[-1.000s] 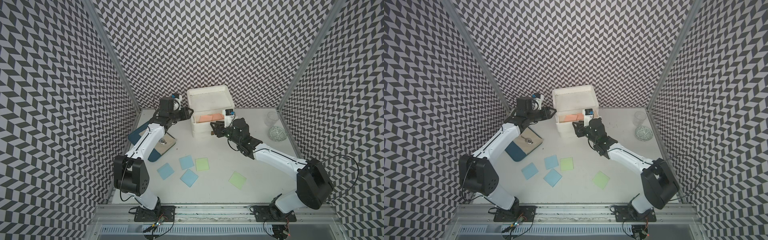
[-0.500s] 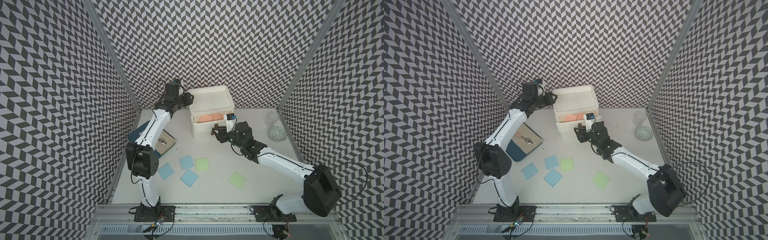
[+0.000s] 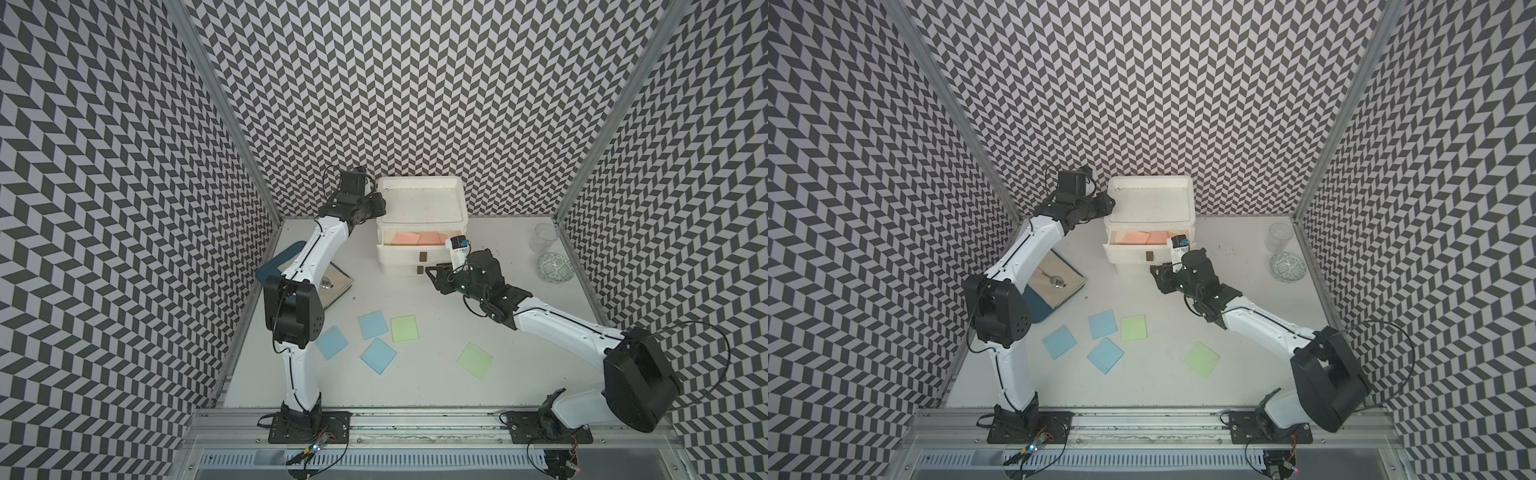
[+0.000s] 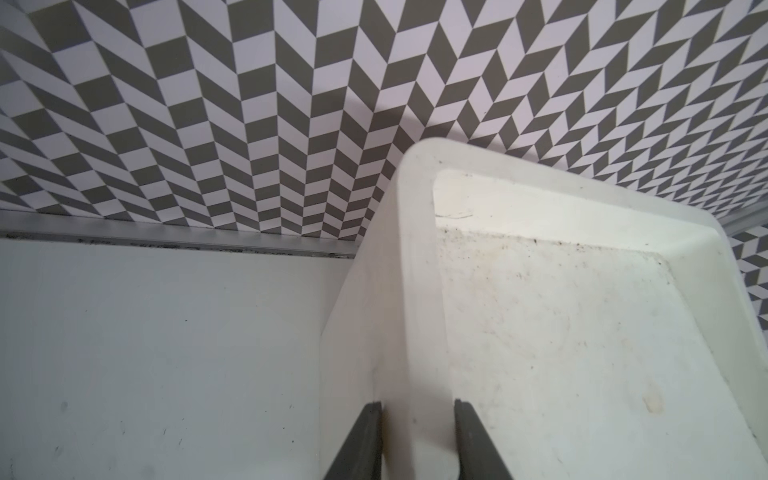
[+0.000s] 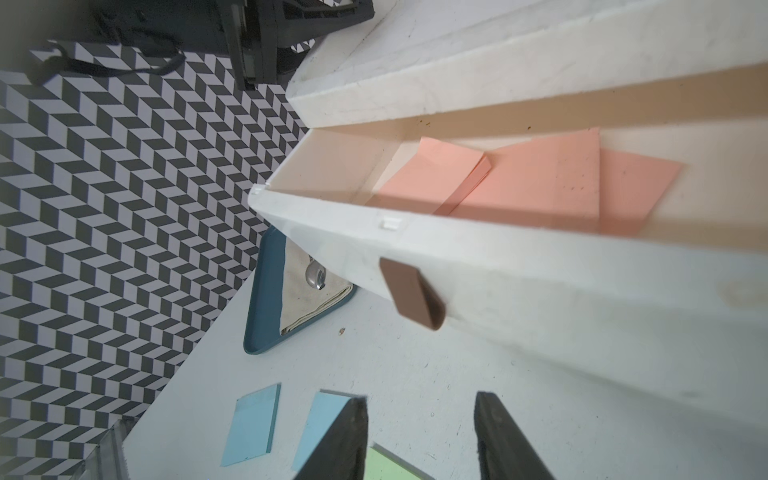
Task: Please put the sticky notes in the drawer by color
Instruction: Close the drawer in the storage box.
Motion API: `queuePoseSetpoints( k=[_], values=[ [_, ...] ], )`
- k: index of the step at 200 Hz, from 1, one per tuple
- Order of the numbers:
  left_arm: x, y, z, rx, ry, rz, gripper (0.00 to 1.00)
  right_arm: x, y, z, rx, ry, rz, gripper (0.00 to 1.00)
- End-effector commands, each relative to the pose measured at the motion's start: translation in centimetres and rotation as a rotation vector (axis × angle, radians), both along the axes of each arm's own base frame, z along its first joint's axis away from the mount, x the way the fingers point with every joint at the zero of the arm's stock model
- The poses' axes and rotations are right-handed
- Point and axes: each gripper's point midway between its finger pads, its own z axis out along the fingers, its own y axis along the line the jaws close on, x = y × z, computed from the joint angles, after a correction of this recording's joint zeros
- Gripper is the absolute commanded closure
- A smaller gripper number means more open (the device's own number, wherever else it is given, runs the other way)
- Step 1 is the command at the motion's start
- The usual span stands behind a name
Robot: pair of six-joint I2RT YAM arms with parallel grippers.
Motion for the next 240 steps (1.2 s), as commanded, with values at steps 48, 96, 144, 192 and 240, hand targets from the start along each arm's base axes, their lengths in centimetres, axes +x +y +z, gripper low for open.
queuePoseSetpoints(
  k=[48, 96, 144, 192, 240],
  values=[
    [-3.2, -0.8, -4.4, 0.037, 0.111, -0.102, 0.76, 4.3, 2.0, 2.9, 0.097, -0.071, -0.062, 0.55],
    [-5.0, -1.7, -3.7, -0.018, 0.125, -0.153, 0.77, 6.4, -0.1, 4.1, 0.08, -0.14, -0.206, 0.55],
    [-6.9, -2.8, -3.2, -0.05, 0.141, -0.197, 0.76, 9.8, -2.3, 5.0, 0.083, -0.203, -0.333, 0.55],
    [-7.5, -4.0, -3.9, -0.078, 0.165, -0.237, 0.74, 12.1, -4.1, 5.9, 0.076, -0.221, -0.368, 0.55],
    [-8.1, -5.6, -6.1, -0.11, 0.204, -0.296, 0.67, 11.5, -4.1, 5.4, 0.036, -0.197, -0.321, 0.55]
  ],
)
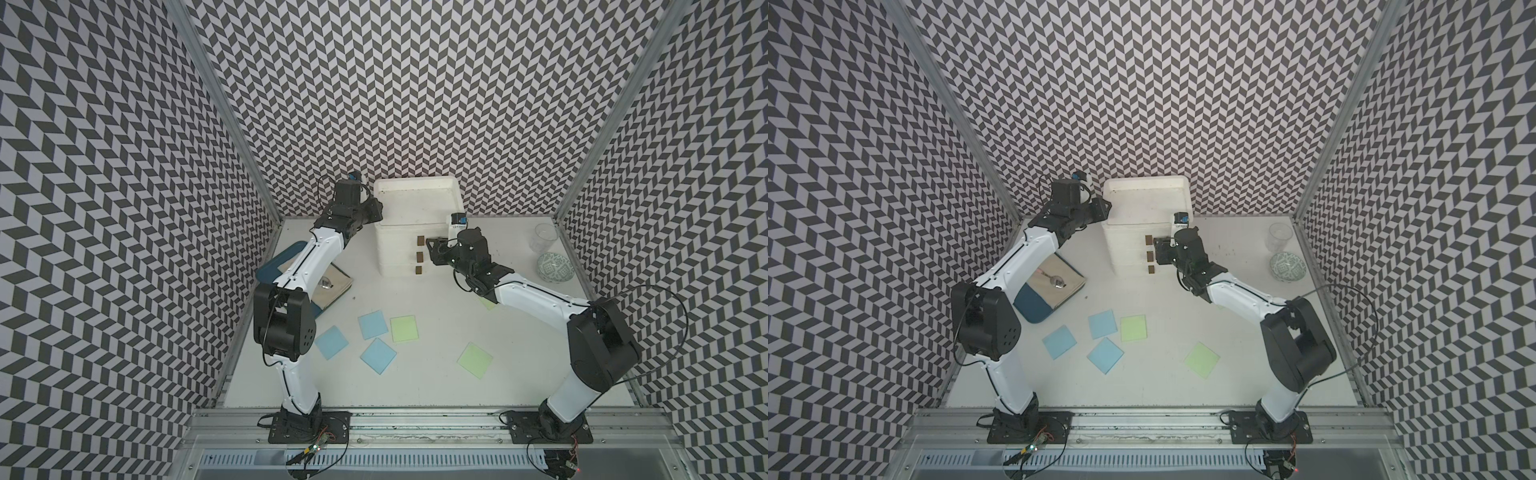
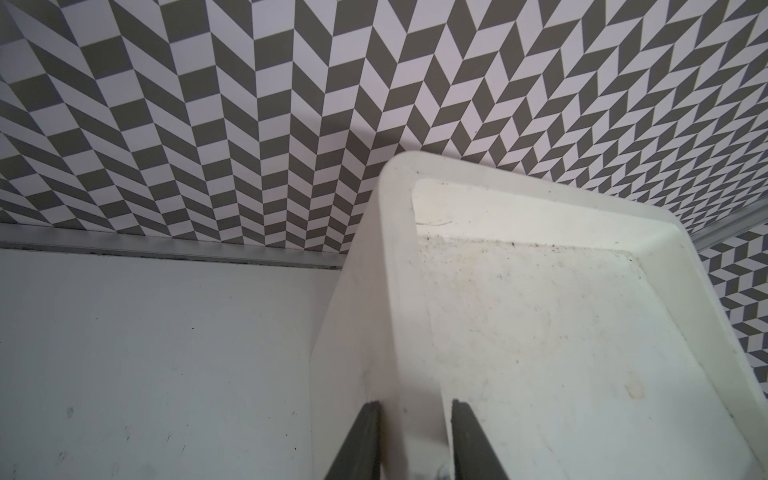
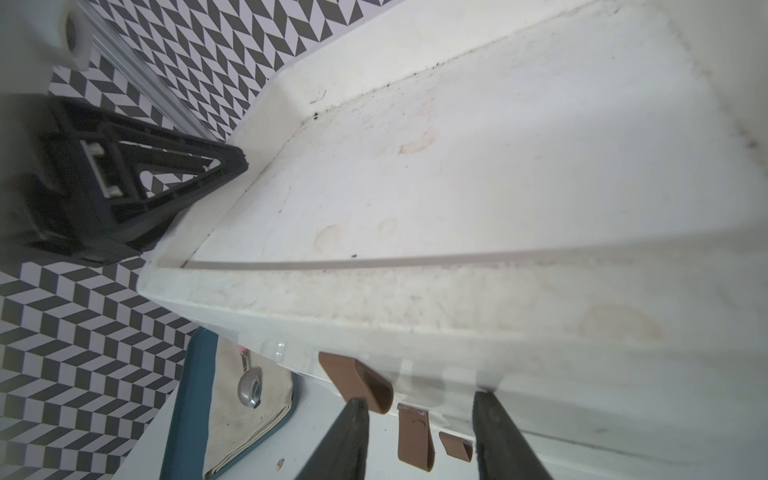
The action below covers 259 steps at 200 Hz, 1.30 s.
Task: Please put the sticky notes in the drawer by color
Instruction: Close the drawer in the storage box.
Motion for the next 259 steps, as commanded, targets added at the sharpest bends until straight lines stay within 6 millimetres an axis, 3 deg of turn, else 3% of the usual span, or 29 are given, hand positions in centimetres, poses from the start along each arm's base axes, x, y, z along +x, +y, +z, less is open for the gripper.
queuePoseSetpoints(
  k=[1, 31, 70, 99, 156, 232, 259],
  values=[
    [-6.2, -6.0, -6.1, -0.069, 0.259, -0.304, 0.66, 2.1, -2.1, 3.7, 0.017, -0.126, -0.07, 0.55],
    [-6.5, -6.5, -7.5, -0.093, 0.292, -0.34, 0.57, -0.3, -1.2, 2.3, 0.003, -0.064, 0.025, 0.55],
    [-6.7, -6.2, -6.5, -0.118, 0.271, -0.344, 0.5, -4.0, -1.5, -1.2, -0.034, -0.009, 0.052, 0.54],
    [-6.9, -5.9, -6.1, -0.142, 0.266, -0.348, 0.5, -5.0, -1.0, -3.8, -0.028, 0.044, 0.078, 0.52],
    [-6.9, -5.5, -6.6, -0.154, 0.27, -0.35, 0.5, -2.5, 1.3, -5.5, 0.051, 0.087, 0.08, 0.45],
    [-6.7, -5.0, -6.7, -0.168, 0.266, -0.352, 0.5, -0.4, 0.7, -5.8, 0.1, 0.075, -0.02, 0.46],
    [-6.8, -5.0, -6.6, -0.173, 0.264, -0.358, 0.5, -0.2, 0.9, -5.6, 0.119, 0.066, -0.02, 0.52]
  ],
)
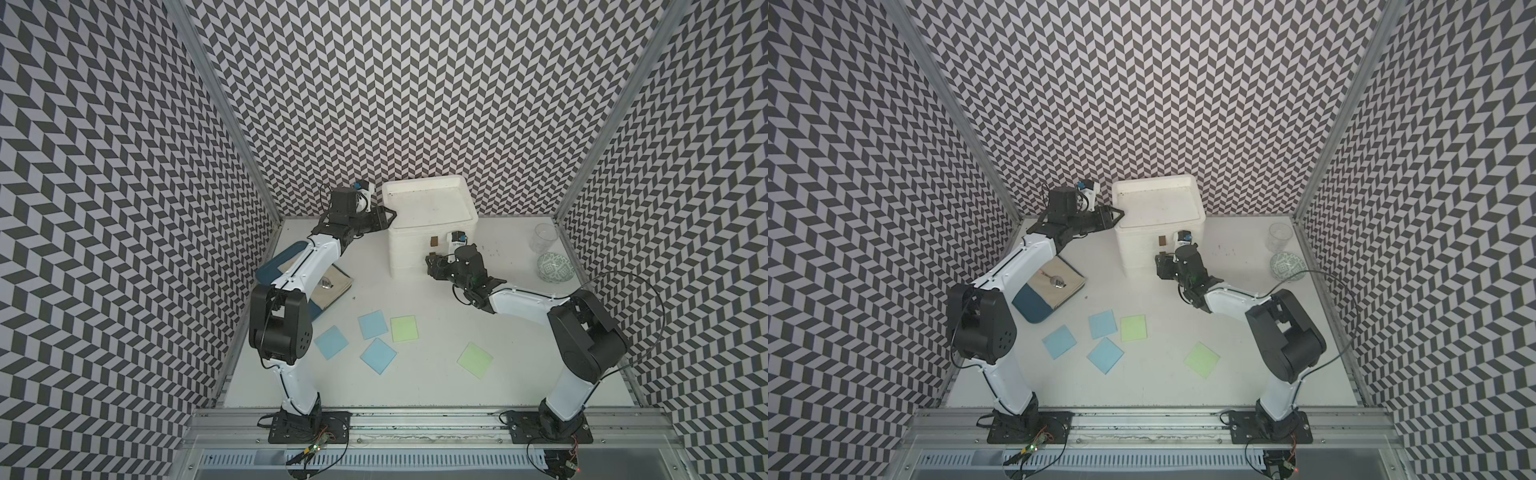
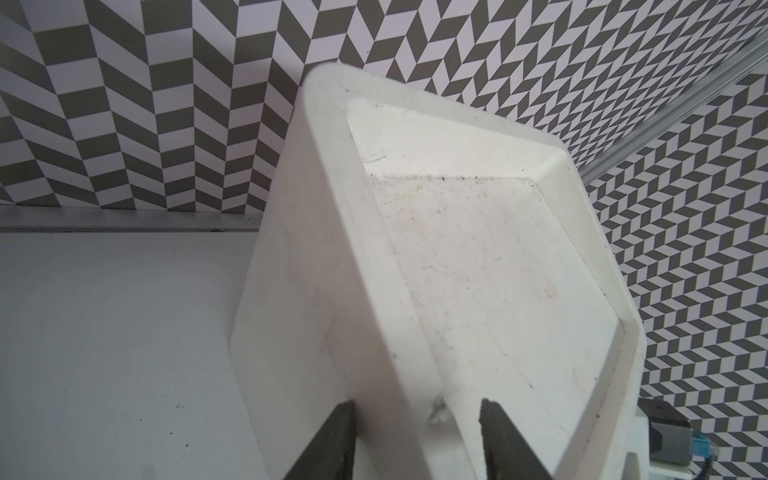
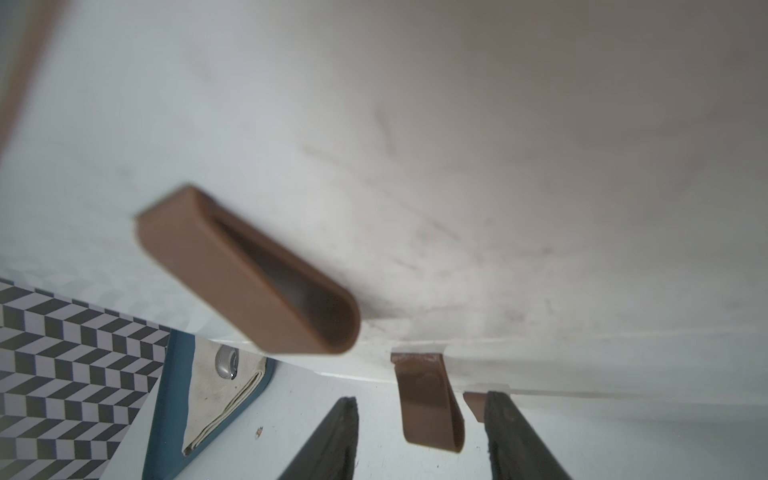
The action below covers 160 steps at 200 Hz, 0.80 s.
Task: Please put the sticky notes in the drawer by color
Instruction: Close the drawer in the storage box, then open the drawer in the storage box.
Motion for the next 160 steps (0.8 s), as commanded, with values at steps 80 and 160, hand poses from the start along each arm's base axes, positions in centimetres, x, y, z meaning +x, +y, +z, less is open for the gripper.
queuePoseSetpoints(
  k=[80, 160],
  values=[
    [-3.8, -1.6, -6.4, -0.001, 0.248, -0.108, 0.52, 1.3, 0.5, 0.7, 0.069, -0.048, -0.039, 0.64],
    [-4.0, -2.0, -6.5, -0.006, 0.254, -0.116, 0.52, -0.1, -0.6, 0.2, 0.029, -0.048, -0.053, 0.96]
  ],
)
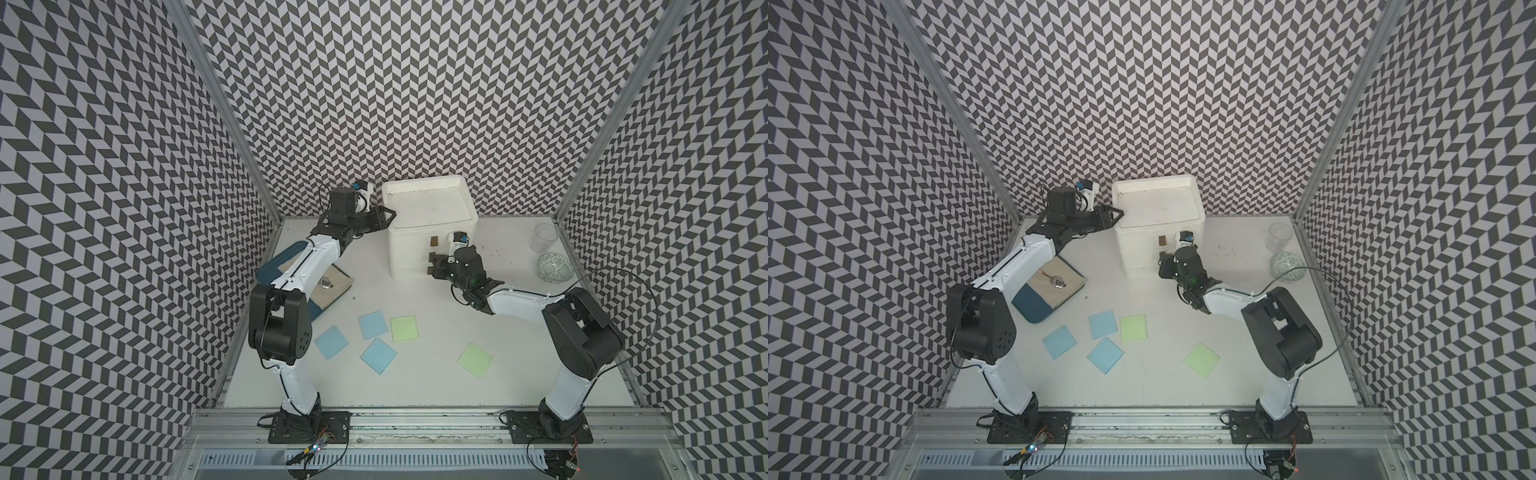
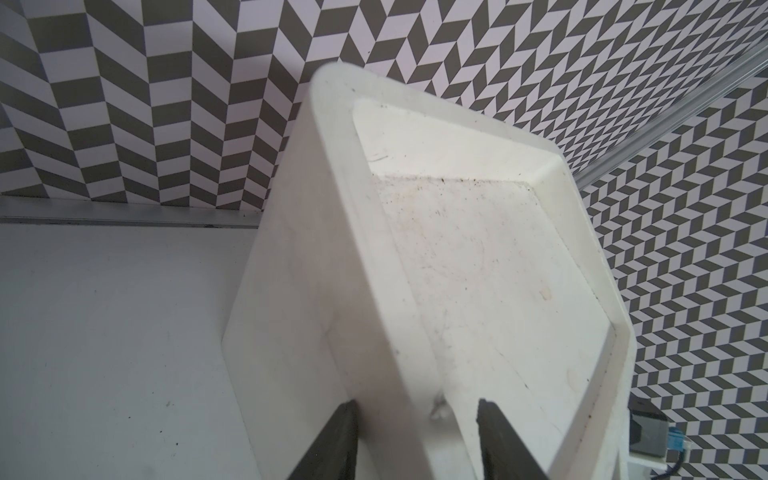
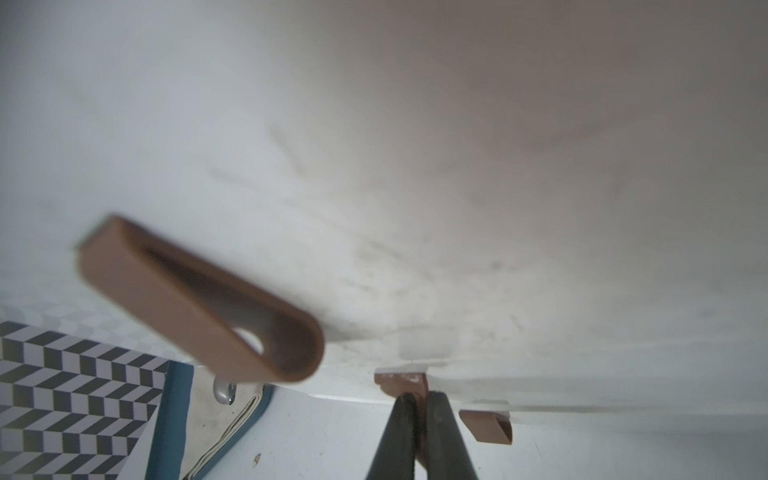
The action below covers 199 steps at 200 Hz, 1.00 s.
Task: Please put the sticky notes in the drawer by color
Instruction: Open the drawer in the storage box.
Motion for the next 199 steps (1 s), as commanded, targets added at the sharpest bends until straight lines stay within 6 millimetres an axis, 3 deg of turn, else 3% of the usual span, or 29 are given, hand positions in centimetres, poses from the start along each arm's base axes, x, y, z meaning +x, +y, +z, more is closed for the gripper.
queuePoseSetpoints(
  k=[1, 64, 152, 199],
  values=[
    [-4.0, -2.1, -6.6, 0.018, 0.239, -0.125, 0.52, -0.6, -0.5, 0.8, -0.005, -0.034, -0.014, 0.96],
    [-4.1, -2.6, -6.8, 0.022, 0.242, -0.133, 0.52, -3.8, -1.0, 0.3, -0.006, -0.017, 0.04, 1.0],
    [-4.3, -2.9, -6.9, 0.029, 0.24, -0.139, 0.53, -11.1, -0.2, -0.8, -0.024, 0.052, 0.169, 1.0],
    [-4.4, -3.2, -6.9, 0.034, 0.237, -0.144, 0.53, -13.8, -0.8, -1.3, -0.026, 0.078, 0.185, 1.0]
  ],
)
